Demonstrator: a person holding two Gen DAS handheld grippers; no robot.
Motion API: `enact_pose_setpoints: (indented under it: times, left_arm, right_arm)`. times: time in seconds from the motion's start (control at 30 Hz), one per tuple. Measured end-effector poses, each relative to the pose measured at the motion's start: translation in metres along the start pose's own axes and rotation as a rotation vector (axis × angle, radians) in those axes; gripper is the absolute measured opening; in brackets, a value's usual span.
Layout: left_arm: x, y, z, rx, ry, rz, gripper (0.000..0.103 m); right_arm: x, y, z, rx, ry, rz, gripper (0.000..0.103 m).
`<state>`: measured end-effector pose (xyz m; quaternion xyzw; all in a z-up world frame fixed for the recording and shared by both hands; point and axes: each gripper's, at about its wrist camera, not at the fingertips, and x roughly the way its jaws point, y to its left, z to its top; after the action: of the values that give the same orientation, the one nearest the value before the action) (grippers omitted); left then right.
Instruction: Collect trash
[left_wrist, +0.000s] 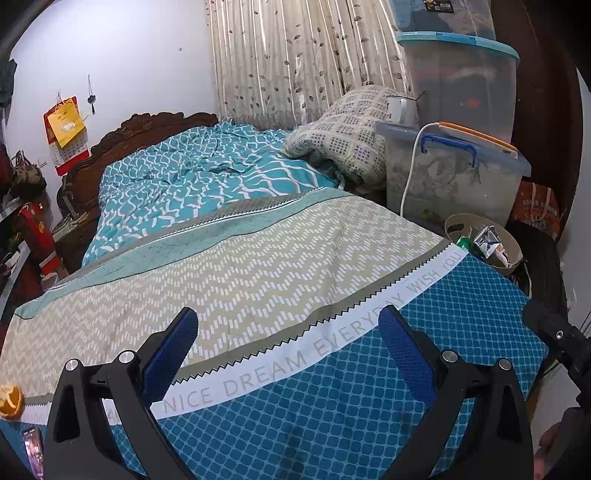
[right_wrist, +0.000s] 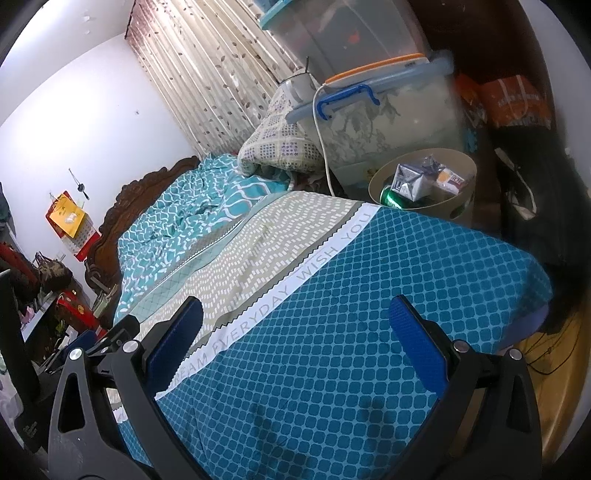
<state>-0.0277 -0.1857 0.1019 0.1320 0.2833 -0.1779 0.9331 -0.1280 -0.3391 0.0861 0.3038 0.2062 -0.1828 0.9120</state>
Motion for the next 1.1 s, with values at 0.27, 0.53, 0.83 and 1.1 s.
enact_pose_setpoints:
  times: [0.27, 0.53, 0.83, 1.1]
  left_arm:
    - [-0.0049, -0.0017, -0.0001, 0.005, -0.016, -0.006, 0.094]
    - [-0.0068, -0.0014, -0.0002, 0.001, -0.022, -0.019, 0.094]
    - [-0.0079, -0.0034, 0.0009, -0.001, -0.021, -0.036, 0.094]
    - [-0.0101, -0.0009, 0.0022, -0.010, -0.033, -0.042, 0.094]
  right_arm:
    - [0.0015, 0.0004, -0.0008, 0.000, 0.013, 0.004, 0.099]
    - [0.0034, -0.0015, -0.0019, 0.004, 0.020, 0.004, 0.099]
    - [0.0061, -0.0018, -0.0035, 0.005, 0.030, 0.002, 0.099]
    - [0.0059, -0.0013, -0.0047, 0.000, 0.027, 0.002, 0.099]
